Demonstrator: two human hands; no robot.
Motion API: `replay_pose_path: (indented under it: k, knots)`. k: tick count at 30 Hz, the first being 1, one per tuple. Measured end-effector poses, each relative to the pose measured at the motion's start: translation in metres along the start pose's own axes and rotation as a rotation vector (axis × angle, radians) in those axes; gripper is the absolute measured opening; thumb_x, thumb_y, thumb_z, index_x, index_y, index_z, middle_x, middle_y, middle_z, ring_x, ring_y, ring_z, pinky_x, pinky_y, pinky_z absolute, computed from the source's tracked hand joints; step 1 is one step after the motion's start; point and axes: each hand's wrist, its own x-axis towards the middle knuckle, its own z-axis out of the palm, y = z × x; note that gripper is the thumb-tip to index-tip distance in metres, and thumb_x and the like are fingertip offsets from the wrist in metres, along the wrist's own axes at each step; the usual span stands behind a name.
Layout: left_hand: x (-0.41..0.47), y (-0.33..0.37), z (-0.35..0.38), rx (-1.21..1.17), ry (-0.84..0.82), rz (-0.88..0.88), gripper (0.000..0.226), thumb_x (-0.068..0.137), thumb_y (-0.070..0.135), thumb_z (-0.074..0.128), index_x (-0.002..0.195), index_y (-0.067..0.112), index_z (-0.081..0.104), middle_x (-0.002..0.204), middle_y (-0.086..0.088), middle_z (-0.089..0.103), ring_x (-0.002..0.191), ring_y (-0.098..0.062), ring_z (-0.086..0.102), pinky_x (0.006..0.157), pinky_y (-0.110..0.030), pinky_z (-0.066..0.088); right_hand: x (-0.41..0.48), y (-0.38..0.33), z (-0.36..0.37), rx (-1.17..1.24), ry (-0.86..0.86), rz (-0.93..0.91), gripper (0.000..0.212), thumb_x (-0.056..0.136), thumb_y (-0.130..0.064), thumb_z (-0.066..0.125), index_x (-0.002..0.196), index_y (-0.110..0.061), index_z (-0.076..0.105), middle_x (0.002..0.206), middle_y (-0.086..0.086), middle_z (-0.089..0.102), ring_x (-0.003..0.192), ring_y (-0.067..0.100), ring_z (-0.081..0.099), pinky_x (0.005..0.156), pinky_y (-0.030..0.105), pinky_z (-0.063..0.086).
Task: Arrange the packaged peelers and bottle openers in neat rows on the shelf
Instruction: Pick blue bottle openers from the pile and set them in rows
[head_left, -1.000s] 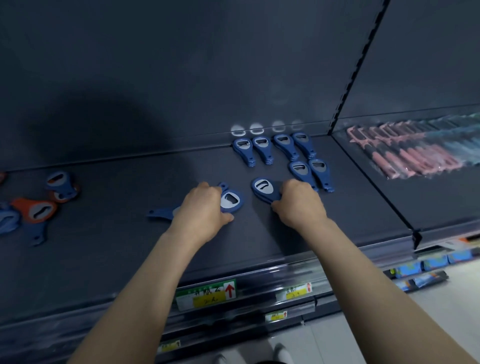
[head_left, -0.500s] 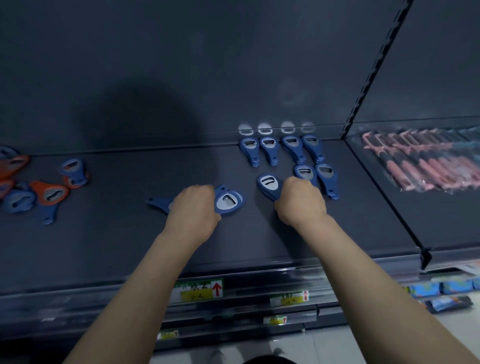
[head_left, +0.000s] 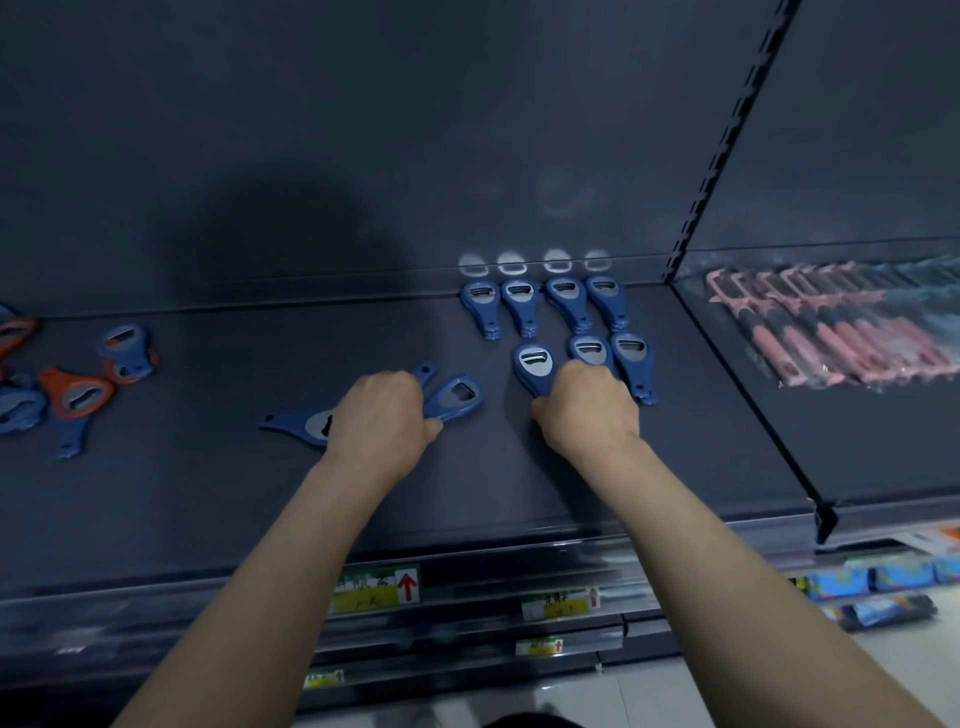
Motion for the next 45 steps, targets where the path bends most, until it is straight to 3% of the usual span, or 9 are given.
replay_pose_path:
  k: [6, 11, 16, 19, 22, 29, 33, 41, 45]
  knots:
    - [0.004, 0.006, 0.002, -0.046, -0.047, -0.065, 0.018, 0.079, 0.016, 0.063, 0.069, 0.006, 0.052, 0.064, -0.004, 0.05, 0.063, -0.023, 0.05, 0.054, -0.029, 0.035, -0.001, 0.002, -0.003, 0.002, -0.041, 0.016, 0.022, 0.087, -0.028, 0.061, 0.09, -0.008, 0.053, 0.098, 0.011, 0.061, 0.082, 0.029, 0.055, 0.06, 0.031, 0.04]
    - [0.008, 0.027, 0.011, -0.106, -0.009, -0.071, 0.037, 0.077, 0.011, 0.063, 0.055, 0.011, 0.033, 0.057, -0.002, 0.041, 0.051, -0.019, 0.043, 0.043, -0.028, 0.025, -0.001, 0.004, -0.005, 0.014, -0.075, 0.023, 0.025, 0.086, -0.027, 0.062, 0.097, -0.005, 0.056, 0.1, 0.011, 0.061, 0.088, 0.03, 0.059, 0.061, 0.031, 0.042]
    - [0.006, 0.05, 0.025, -0.177, 0.117, -0.05, 0.03, 0.082, 0.029, 0.066, 0.088, 0.005, 0.05, 0.092, -0.016, 0.062, 0.089, -0.036, 0.058, 0.061, -0.032, 0.033, -0.001, 0.007, -0.004, 0.026, -0.049, 0.019, 0.026, 0.088, -0.027, 0.058, 0.1, -0.004, 0.057, 0.102, 0.012, 0.061, 0.093, 0.031, 0.059, 0.063, 0.031, 0.041]
    - [0.004, 0.048, 0.03, -0.266, 0.088, -0.029, 0.049, 0.077, 0.036, 0.073, 0.109, 0.007, 0.05, 0.101, -0.013, 0.06, 0.095, -0.032, 0.057, 0.069, -0.032, 0.037, 0.0, 0.009, -0.005, 0.04, -0.057, 0.013, 0.021, 0.088, -0.026, 0.059, 0.093, -0.006, 0.055, 0.101, 0.013, 0.061, 0.093, 0.032, 0.059, 0.063, 0.031, 0.041]
    - [0.0, 0.041, 0.033, -0.35, 0.041, 0.02, 0.055, 0.075, 0.026, 0.075, 0.122, 0.015, 0.05, 0.112, -0.007, 0.052, 0.101, -0.024, 0.054, 0.076, -0.025, 0.037, 0.001, 0.011, -0.006, 0.035, -0.072, 0.001, 0.017, 0.087, -0.021, 0.062, 0.09, -0.006, 0.054, 0.1, 0.013, 0.061, 0.091, 0.032, 0.059, 0.063, 0.031, 0.042]
    - [0.001, 0.039, 0.044, -0.476, 0.175, 0.05, 0.03, 0.078, 0.01, 0.073, 0.107, 0.011, 0.064, 0.098, 0.003, 0.049, 0.079, -0.013, 0.053, 0.072, -0.016, 0.036, 0.003, 0.011, -0.003, 0.039, -0.052, -0.037, 0.016, 0.087, -0.012, 0.061, 0.082, -0.009, 0.047, 0.095, 0.012, 0.059, 0.083, 0.029, 0.056, 0.061, 0.031, 0.042]
    - [0.002, 0.042, 0.05, -0.521, 0.251, 0.071, 0.027, 0.078, 0.009, 0.073, 0.105, 0.008, 0.067, 0.101, -0.002, 0.057, 0.082, -0.015, 0.056, 0.082, -0.025, 0.045, 0.003, 0.014, -0.005, 0.062, -0.066, -0.033, 0.029, 0.087, -0.018, 0.064, 0.073, -0.009, 0.041, 0.081, 0.009, 0.051, 0.076, 0.028, 0.052, 0.061, 0.031, 0.041]
    - [0.004, 0.046, 0.054, -0.572, 0.282, 0.108, 0.025, 0.078, 0.005, 0.073, 0.102, 0.004, 0.068, 0.103, -0.003, 0.059, 0.083, -0.017, 0.06, 0.085, -0.028, 0.05, 0.003, 0.017, -0.003, 0.073, -0.019, -0.051, 0.03, 0.089, -0.019, 0.062, 0.073, -0.008, 0.04, 0.094, 0.015, 0.059, 0.086, 0.033, 0.057, 0.062, 0.033, 0.041]
    - [0.005, 0.046, 0.055, -0.595, 0.287, 0.124, 0.021, 0.078, 0.002, 0.071, 0.099, 0.002, 0.068, 0.101, -0.003, 0.059, 0.084, -0.019, 0.062, 0.086, -0.03, 0.051, 0.004, 0.017, 0.0, 0.094, -0.015, -0.046, 0.04, 0.088, -0.025, 0.064, 0.065, -0.009, 0.035, 0.083, 0.012, 0.055, 0.08, 0.032, 0.056, 0.06, 0.033, 0.04]
